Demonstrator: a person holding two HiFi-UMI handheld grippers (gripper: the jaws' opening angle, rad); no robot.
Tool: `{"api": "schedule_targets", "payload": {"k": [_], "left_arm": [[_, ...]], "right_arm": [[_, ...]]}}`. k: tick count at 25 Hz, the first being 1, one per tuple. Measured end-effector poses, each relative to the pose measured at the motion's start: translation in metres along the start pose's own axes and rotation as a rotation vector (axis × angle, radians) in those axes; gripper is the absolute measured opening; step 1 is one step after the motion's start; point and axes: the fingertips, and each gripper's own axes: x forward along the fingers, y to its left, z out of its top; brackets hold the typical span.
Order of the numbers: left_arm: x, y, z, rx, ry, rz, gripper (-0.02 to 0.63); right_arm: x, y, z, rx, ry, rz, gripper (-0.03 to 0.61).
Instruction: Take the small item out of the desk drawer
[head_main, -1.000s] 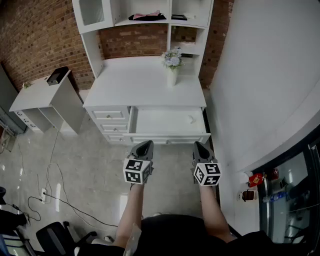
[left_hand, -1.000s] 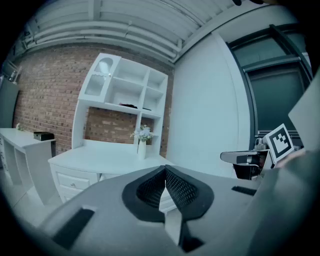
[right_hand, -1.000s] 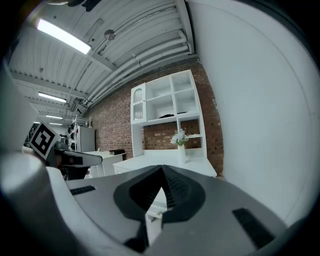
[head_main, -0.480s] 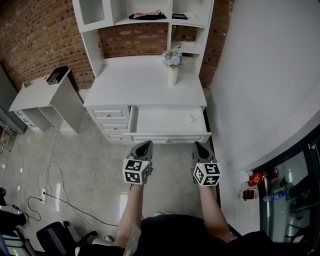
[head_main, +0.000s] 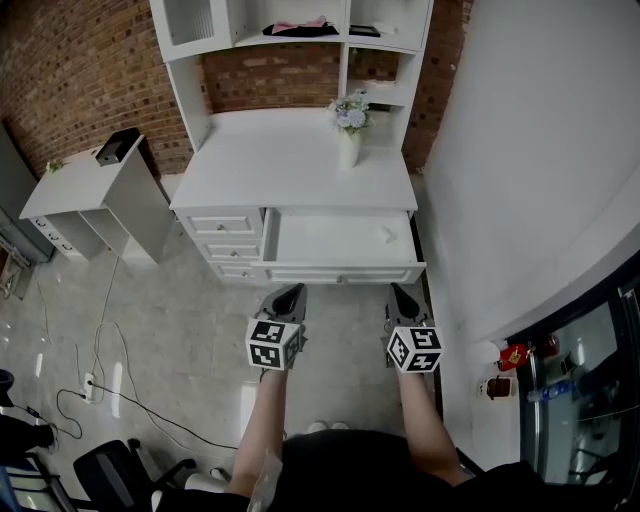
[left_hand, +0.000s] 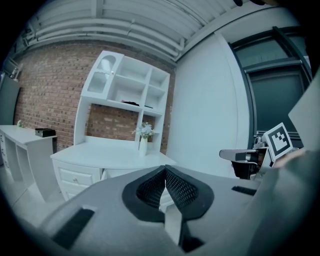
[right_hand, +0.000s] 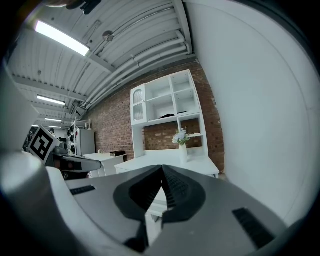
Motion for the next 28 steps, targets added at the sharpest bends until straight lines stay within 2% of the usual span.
{"api": "schedule_targets", "payload": {"k": [7, 8, 10, 16, 28], "left_arm": [[-0.005, -0.003, 0.001, -0.012, -0.028, -0.035, 0.012], [-0.005, -0.003, 0.001, -0.012, -0.032, -0.038, 0.027], [-0.006, -0.003, 0.003, -0.014, -0.040, -0.043, 0.106], [-0.008, 0.002, -0.001, -0.011, -0.031, -0.058, 0.167], [-0.008, 0.013, -0.008, -0.001, -0.024, -0.081, 0.181]], "right_arm": [[-0.004, 0.003, -0.001, 0.011, 0.001, -0.009, -0.003], [-0.005, 0.003, -0.001, 0.012, -0.001, -0.012, -0.003], [-0.006, 0.003, 0.001, 0.015, -0.005, -0.018, -0.003], [-0.005, 0.004, 0.001, 0.024, -0.013, -0.042, -0.003], [-0.011, 0.007, -0.010, 0.027, -0.003, -0.096, -0.003]]}}
